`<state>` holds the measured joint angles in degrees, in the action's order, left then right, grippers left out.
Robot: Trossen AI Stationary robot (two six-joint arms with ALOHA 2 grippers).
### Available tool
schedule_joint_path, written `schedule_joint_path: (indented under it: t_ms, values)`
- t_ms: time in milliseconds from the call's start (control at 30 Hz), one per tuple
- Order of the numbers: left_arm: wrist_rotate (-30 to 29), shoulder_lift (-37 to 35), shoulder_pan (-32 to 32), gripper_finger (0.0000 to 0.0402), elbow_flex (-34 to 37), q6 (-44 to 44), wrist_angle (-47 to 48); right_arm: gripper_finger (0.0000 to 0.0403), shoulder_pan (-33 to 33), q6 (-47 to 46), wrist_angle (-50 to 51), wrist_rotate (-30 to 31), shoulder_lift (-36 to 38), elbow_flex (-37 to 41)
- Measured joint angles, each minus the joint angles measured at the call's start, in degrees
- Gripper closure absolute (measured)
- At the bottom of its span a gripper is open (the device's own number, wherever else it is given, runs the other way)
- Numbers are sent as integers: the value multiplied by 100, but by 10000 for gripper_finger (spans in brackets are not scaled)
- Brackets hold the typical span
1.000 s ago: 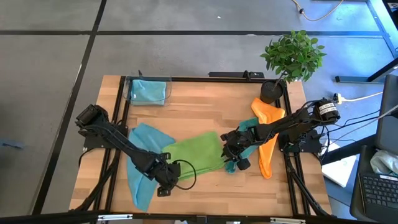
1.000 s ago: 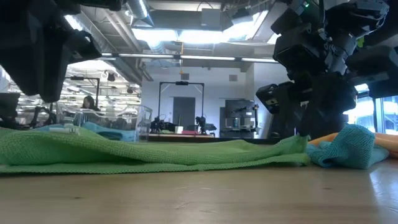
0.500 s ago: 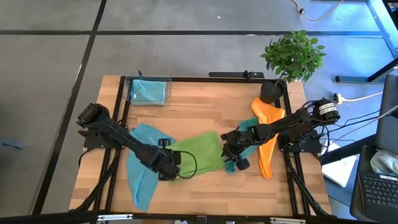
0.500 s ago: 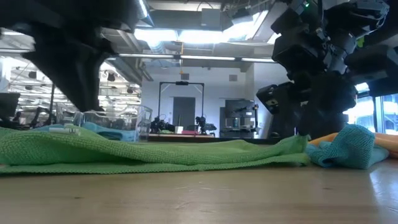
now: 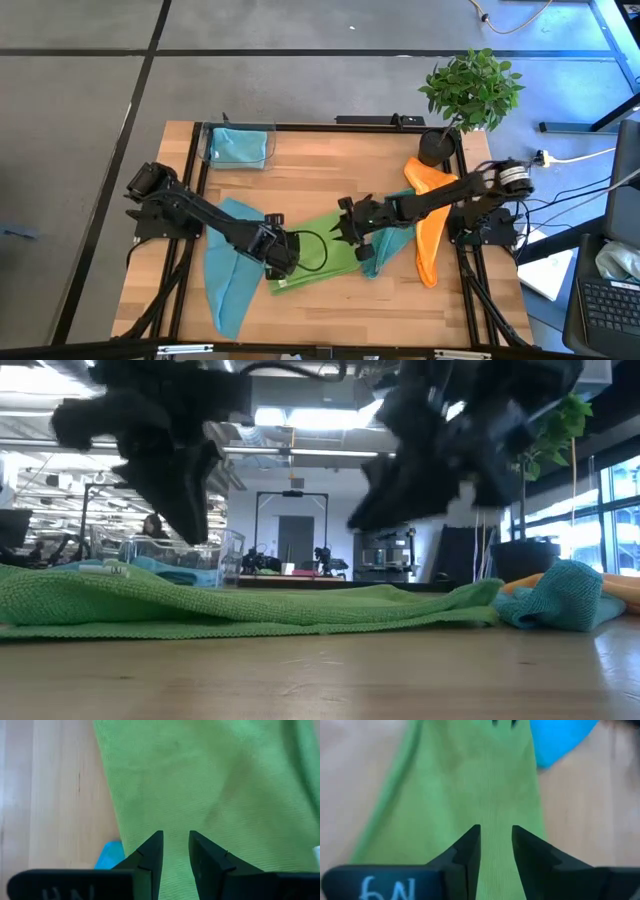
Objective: Fold microfiber towels
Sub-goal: Fold the green microfiber cloth
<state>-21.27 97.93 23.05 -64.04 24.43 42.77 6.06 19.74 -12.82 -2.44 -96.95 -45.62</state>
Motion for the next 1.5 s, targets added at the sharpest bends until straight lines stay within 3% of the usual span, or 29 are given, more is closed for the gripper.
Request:
schedule_joint_path:
  t_ms: [167,300,533,1100,1200,1400,1500]
  values:
    - [-71,6,79,323,557,82,-741,299,-220,0,-475,-3,-663,12]
    - [-73,7,188,323,823,354,-737,297,-341,-14,-405,-4,-912,8]
    - [-73,7,214,324,1212,850,-637,301,-452,4,-98,-46,-955,-11]
    - [-430,7,326,324,1241,1263,-345,302,-784,97,332,262,-946,-13]
    - [-563,-40,441,324,1241,1416,-38,302,-784,-10,405,285,-946,-13]
    - [-1221,-345,780,324,910,2366,1674,302,-788,-10,436,302,-946,-11]
    - [-1445,-446,911,324,981,2775,1838,302,-821,-13,524,298,-945,-11]
